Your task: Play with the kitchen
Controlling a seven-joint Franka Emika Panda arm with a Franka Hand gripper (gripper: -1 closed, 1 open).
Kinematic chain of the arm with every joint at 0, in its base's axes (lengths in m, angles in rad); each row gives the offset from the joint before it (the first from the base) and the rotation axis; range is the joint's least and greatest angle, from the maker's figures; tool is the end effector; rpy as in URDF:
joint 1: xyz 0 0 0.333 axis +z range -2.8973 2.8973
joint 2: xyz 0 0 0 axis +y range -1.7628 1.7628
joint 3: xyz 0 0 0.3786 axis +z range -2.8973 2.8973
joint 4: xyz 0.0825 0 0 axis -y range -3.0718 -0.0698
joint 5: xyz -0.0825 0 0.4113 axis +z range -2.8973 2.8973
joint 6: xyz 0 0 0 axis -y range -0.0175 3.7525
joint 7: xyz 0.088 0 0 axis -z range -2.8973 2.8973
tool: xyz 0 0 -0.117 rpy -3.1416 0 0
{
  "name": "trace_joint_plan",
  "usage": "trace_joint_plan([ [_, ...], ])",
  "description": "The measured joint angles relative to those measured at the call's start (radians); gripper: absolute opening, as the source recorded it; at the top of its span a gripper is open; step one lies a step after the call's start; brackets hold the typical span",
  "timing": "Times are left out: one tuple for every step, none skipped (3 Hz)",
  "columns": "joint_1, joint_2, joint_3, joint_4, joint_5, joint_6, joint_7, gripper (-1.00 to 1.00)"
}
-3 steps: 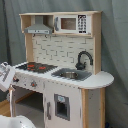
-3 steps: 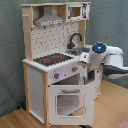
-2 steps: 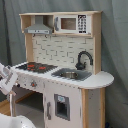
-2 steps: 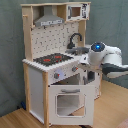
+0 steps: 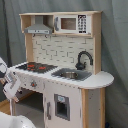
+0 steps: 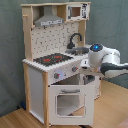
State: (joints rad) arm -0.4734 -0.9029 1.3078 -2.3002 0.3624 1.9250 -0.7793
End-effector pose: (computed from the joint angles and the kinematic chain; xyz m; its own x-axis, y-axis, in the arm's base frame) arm 0.2522 0.4069 0.4288 0.3019 0.8984 -0.3189 0.9079 -0.1690 0.3836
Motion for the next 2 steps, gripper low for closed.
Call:
trace_joint_plan([
  [-0.01,0.017,0.003,-0.034,0.029,0.06,-0.088,1.0],
  [-0.029,0.04,0.014,-0.056,0.054,0.114,-0.164,1.0],
])
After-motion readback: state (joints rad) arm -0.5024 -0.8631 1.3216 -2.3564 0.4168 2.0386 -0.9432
